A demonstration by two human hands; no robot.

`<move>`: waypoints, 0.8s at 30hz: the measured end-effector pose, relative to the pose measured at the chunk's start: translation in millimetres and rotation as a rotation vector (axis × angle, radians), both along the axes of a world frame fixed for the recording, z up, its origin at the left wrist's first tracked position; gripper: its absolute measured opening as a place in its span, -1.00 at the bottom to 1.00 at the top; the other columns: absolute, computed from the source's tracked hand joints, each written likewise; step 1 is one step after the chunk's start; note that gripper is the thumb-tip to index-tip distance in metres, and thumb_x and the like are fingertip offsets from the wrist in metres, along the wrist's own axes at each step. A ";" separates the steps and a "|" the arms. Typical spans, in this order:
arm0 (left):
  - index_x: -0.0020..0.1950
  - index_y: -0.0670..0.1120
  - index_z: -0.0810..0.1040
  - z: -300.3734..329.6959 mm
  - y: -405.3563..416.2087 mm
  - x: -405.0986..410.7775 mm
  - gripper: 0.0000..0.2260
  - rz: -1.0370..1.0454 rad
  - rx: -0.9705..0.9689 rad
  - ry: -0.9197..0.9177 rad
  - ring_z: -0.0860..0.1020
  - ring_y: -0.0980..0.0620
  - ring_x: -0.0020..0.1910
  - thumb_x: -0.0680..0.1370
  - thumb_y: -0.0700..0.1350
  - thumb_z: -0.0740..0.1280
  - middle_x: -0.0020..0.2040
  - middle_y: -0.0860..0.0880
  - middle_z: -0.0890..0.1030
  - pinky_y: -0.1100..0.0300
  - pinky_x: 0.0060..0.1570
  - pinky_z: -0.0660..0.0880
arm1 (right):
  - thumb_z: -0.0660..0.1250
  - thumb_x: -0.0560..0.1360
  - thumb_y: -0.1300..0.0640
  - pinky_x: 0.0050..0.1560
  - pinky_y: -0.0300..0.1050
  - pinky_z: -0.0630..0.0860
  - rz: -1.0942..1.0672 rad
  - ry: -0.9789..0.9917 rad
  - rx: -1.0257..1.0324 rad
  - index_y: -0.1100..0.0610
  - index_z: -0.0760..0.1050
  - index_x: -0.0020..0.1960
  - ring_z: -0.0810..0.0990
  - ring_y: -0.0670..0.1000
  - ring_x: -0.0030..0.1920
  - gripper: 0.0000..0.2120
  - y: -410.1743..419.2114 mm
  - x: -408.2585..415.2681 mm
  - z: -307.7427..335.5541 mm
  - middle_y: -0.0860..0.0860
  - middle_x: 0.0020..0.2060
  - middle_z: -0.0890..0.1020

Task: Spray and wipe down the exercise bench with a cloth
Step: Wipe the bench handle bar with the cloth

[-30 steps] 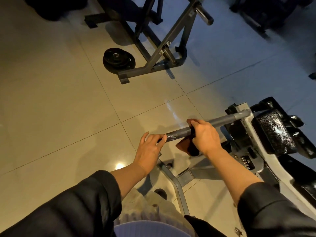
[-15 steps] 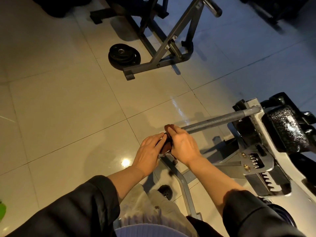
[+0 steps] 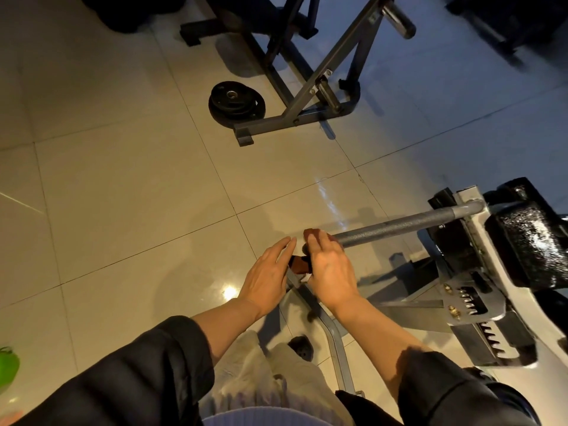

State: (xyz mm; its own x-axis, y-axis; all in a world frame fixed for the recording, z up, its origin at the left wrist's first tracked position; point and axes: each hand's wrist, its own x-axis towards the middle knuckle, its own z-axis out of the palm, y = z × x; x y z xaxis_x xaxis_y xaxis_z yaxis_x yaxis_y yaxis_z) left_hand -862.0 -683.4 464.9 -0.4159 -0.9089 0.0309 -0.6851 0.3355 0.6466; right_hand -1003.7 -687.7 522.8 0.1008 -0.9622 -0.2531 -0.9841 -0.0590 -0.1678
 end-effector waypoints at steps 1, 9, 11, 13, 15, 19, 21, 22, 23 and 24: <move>0.56 -0.12 0.14 -1.3 -0.1 -0.8 -0.47 0.015 0.001 0.025 0.31 -0.08 0.45 0.61 -0.27 0.22 0.51 -0.13 0.27 0.21 0.38 0.26 | 0.38 0.44 0.29 0.32 0.01 0.42 0.052 -0.048 0.013 0.23 0.26 0.49 0.41 0.20 0.33 -0.35 3.6 6.6 -2.2 0.18 0.42 0.34; 0.55 0.01 0.16 33.9 -14.9 -3.7 -0.47 -0.010 0.036 0.257 0.33 0.10 0.35 0.61 0.16 0.03 0.43 -0.03 0.34 0.27 0.35 0.24 | 0.30 0.43 0.45 -0.01 -0.33 0.51 -0.345 -0.811 -0.121 0.17 0.41 0.24 0.60 0.00 0.02 -0.57 8.5 0.3 27.4 0.04 0.05 0.59; 0.55 0.00 0.16 49.0 -24.4 -19.7 -0.49 0.001 0.042 0.330 0.35 0.20 0.23 0.63 0.16 0.08 0.38 -0.01 0.31 0.33 0.26 0.31 | 0.28 0.44 0.49 0.04 -0.24 0.56 -0.483 -1.111 -0.115 0.21 0.47 0.13 0.62 -0.01 0.05 -0.67 0.2 -5.4 47.7 0.04 0.09 0.60; 0.53 -0.02 0.21 61.5 -34.1 -34.3 -0.55 0.048 0.041 0.381 0.39 0.16 0.17 0.65 0.02 0.15 0.33 -0.02 0.29 0.31 0.19 0.38 | 0.21 0.48 0.46 -0.09 -0.13 0.60 -0.579 -1.356 -0.038 0.25 0.55 0.08 0.63 0.05 0.00 -0.73 -9.4 -10.2 59.6 0.09 0.09 0.62; 0.48 -0.05 0.27 70.0 -40.3 -43.3 -0.61 0.071 0.010 0.360 0.47 0.03 0.12 0.65 -0.11 0.17 0.30 -0.06 0.32 0.27 0.12 0.43 | 0.21 0.50 0.38 0.03 -0.14 0.56 -0.610 -1.337 -0.042 0.14 0.63 0.01 0.58 0.02 0.13 -0.72 -16.9 -14.4 64.8 0.03 0.15 0.59; 0.48 -0.14 0.25 72.5 -53.4 -49.0 -0.59 0.234 0.004 0.310 0.45 -0.02 0.13 0.63 -0.20 0.21 0.32 -0.14 0.33 0.24 0.19 0.40 | 0.25 0.55 0.34 0.36 -0.13 0.37 -0.658 -0.816 -0.352 0.14 0.59 0.13 0.45 -0.11 0.16 -0.75 -15.4 -39.6 63.0 -0.01 0.20 0.49; 0.52 -0.14 0.18 73.1 -56.3 -57.3 -0.54 0.182 0.026 0.296 0.36 0.12 0.14 0.63 -0.23 0.21 0.38 -0.11 0.25 0.41 0.22 0.25 | 0.24 0.55 0.34 0.38 -0.17 0.32 -0.694 -0.616 -0.370 0.21 0.50 0.27 0.45 -0.03 0.19 -0.69 -7.9 -63.7 61.0 0.07 0.25 0.46; 0.53 -0.13 0.14 73.5 -55.5 -64.1 -0.51 0.099 0.025 0.269 0.33 0.16 0.16 0.63 -0.24 0.20 0.42 -0.09 0.20 0.42 0.23 0.21 | 0.24 0.55 0.33 0.39 -0.20 0.25 -0.698 -0.517 -0.329 0.20 0.45 0.34 0.40 0.04 0.29 -0.63 -4.4 -76.2 58.5 0.09 0.34 0.41; 0.55 -0.11 0.11 72.4 -53.8 -71.7 -0.49 0.006 0.025 0.237 0.32 0.15 0.20 0.63 -0.24 0.20 0.46 -0.08 0.15 0.39 0.25 0.21 | 0.25 0.55 0.31 0.41 -0.15 0.19 -0.685 -0.425 -0.270 0.18 0.38 0.41 0.31 0.08 0.40 -0.57 -1.6 -86.6 55.7 0.09 0.43 0.33; 0.56 -0.10 0.08 70.1 -51.9 -79.4 -0.47 -0.084 0.033 0.189 0.32 0.11 0.27 0.63 -0.25 0.20 0.49 -0.07 0.10 0.33 0.30 0.23 | 0.25 0.55 0.29 0.44 -0.10 0.16 -0.657 -0.344 -0.215 0.15 0.31 0.47 0.21 0.09 0.47 -0.50 0.7 -94.2 53.0 0.07 0.50 0.24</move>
